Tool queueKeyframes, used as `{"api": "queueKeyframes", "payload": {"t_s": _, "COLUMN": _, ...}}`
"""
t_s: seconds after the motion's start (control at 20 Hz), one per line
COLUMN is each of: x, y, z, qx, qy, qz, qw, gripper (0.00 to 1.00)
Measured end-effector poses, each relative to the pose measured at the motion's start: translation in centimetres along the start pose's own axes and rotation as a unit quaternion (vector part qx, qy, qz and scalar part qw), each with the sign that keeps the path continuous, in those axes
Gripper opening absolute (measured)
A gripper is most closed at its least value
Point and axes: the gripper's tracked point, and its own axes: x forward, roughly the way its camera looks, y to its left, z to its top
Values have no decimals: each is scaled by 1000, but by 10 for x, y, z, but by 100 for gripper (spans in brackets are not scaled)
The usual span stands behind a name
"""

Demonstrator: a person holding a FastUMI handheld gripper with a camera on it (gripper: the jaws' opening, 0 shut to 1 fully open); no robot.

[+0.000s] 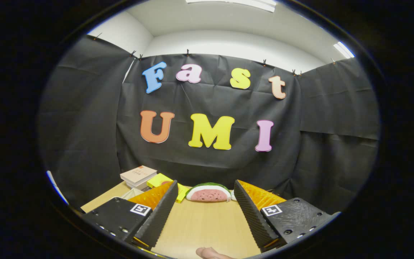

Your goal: Open the storage box then place both shoes into the box .Put the left shoe in first, then the right shoe, with the right side of both shoes facing outward in a uniform manner.

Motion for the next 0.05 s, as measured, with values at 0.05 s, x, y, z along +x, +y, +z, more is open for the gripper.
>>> {"api": "queueKeyframes", "payload": {"t_s": 0.05, "x": -1, "y": -2, "z": -1, "qx": -4, "qy": 0, "qz": -4, "qw": 1000, "gripper": 96}}
